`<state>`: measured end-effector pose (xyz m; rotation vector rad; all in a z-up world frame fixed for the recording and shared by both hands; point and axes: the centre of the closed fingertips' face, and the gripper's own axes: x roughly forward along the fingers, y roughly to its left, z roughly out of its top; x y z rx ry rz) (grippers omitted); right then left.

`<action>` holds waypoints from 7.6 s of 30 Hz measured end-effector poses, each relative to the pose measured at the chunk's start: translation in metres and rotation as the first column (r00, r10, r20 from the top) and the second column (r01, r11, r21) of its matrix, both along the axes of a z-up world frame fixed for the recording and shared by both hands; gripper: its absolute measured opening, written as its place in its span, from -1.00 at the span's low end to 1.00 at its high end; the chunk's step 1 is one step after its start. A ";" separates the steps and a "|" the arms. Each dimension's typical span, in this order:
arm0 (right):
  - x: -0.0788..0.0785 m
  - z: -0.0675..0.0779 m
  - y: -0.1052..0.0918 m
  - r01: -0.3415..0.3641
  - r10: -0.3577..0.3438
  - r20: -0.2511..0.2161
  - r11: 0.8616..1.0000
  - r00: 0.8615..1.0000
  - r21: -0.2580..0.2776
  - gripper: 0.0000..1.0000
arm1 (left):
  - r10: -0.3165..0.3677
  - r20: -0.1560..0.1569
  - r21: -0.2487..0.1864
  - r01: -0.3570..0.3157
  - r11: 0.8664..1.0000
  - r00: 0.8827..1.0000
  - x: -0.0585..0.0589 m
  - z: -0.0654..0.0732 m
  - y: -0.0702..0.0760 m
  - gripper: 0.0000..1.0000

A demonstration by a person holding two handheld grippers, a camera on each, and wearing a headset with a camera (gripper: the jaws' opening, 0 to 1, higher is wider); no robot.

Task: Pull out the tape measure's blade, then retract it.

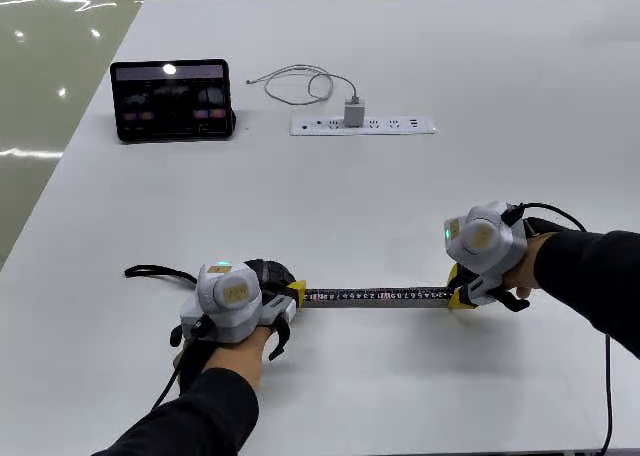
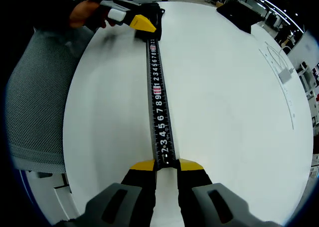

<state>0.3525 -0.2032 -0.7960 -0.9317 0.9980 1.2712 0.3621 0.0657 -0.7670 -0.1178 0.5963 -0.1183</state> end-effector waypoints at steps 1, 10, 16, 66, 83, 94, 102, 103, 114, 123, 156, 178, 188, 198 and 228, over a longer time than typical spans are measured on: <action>0.000 0.000 0.000 0.002 -0.002 -0.001 1.000 1.000 0.000 -0.78 | -0.004 -0.010 -0.009 0.004 1.000 1.000 0.000 0.000 0.000 0.29; 0.000 -0.001 0.000 0.002 -0.002 -0.002 1.000 1.000 -0.008 -0.78 | 0.051 -0.064 -0.050 -0.054 0.997 0.997 0.003 -0.001 -0.001 0.30; 0.000 0.000 0.000 0.008 -0.008 0.001 1.000 1.000 -0.007 -0.78 | 0.037 -0.055 -0.018 -0.038 0.999 0.998 0.000 0.000 0.000 0.27; -0.006 -0.001 0.038 0.029 -0.030 0.010 0.999 1.000 0.034 -0.78 | 0.011 -0.082 -0.039 -0.014 0.999 0.997 0.002 -0.002 -0.001 0.27; -0.007 -0.002 0.072 0.005 -0.005 0.004 0.997 1.000 0.073 -0.78 | 0.011 -0.093 -0.040 -0.015 0.999 0.996 0.001 -0.003 -0.001 0.27; -0.006 -0.001 0.080 0.021 -0.021 0.001 0.996 1.000 0.088 -0.78 | 0.014 -0.095 -0.039 -0.018 0.999 0.995 0.001 -0.003 -0.001 0.27; -0.006 -0.001 0.085 0.014 -0.015 0.008 0.996 1.000 0.090 -0.78 | 0.021 -0.091 -0.040 -0.025 0.999 0.996 0.002 -0.003 -0.001 0.27; -0.006 -0.001 0.086 0.014 -0.014 0.009 0.996 1.000 0.092 -0.78 | 0.021 -0.092 -0.040 -0.025 0.999 0.996 0.002 -0.003 -0.001 0.27; -0.005 -0.001 0.094 0.025 -0.027 0.010 0.994 1.000 0.104 -0.78 | 0.021 -0.099 -0.043 -0.025 0.999 0.995 0.001 -0.003 -0.001 0.27; -0.005 -0.002 0.103 0.036 -0.038 0.012 0.991 0.999 0.131 -0.78 | 0.021 -0.106 -0.045 -0.026 0.999 0.994 0.000 -0.003 -0.001 0.27; -0.007 0.002 0.128 0.039 -0.042 0.011 0.985 0.999 0.169 -0.78 | 0.015 -0.132 -0.064 -0.024 0.998 0.991 0.001 -0.005 -0.001 0.26; -0.008 0.001 0.145 0.030 -0.033 0.011 0.984 0.999 0.177 -0.77 | 0.012 -0.139 -0.070 -0.022 0.997 0.990 0.001 -0.005 -0.001 0.26; -0.008 0.001 0.152 0.015 -0.017 0.012 0.982 1.000 0.186 -0.77 | 0.013 -0.142 -0.070 -0.023 0.997 0.990 0.000 -0.005 -0.001 0.26; -0.006 0.001 0.158 0.002 -0.003 0.006 0.981 1.000 0.195 -0.78 | 0.023 -0.143 -0.068 -0.032 0.997 0.990 0.000 -0.004 -0.001 0.25; -0.005 0.000 0.180 -0.004 0.001 0.012 0.976 1.000 0.218 -0.77 | 0.013 -0.151 -0.097 -0.028 0.995 0.988 -0.002 -0.003 -0.001 0.23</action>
